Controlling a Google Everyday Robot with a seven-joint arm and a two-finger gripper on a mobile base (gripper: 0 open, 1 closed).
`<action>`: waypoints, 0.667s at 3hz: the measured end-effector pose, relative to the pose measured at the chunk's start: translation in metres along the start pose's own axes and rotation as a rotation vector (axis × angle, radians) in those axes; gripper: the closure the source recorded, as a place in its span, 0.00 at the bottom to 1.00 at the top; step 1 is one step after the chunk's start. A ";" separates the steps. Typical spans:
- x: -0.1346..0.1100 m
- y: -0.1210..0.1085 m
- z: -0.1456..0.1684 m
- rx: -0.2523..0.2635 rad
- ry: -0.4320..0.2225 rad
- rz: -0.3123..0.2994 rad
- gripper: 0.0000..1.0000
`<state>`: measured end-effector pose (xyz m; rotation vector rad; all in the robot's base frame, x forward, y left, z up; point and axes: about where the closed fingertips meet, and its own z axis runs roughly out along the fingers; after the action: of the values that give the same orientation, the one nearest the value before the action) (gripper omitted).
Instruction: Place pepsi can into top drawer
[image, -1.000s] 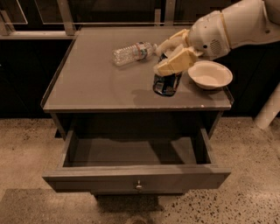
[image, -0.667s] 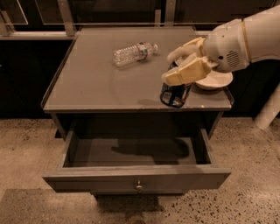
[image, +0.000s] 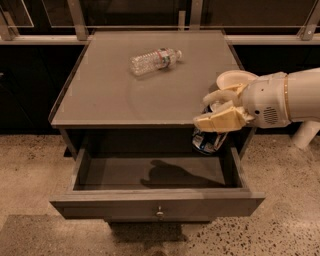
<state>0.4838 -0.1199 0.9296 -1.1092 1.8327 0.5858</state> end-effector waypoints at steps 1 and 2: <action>0.000 0.000 0.000 0.000 0.000 0.000 1.00; 0.032 0.001 0.007 0.020 -0.028 0.099 1.00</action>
Offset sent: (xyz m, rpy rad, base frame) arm -0.0092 -0.0306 -0.0871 0.1806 0.1441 -0.1845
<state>0.4797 -0.1287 0.8988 -0.9963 1.8731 0.6361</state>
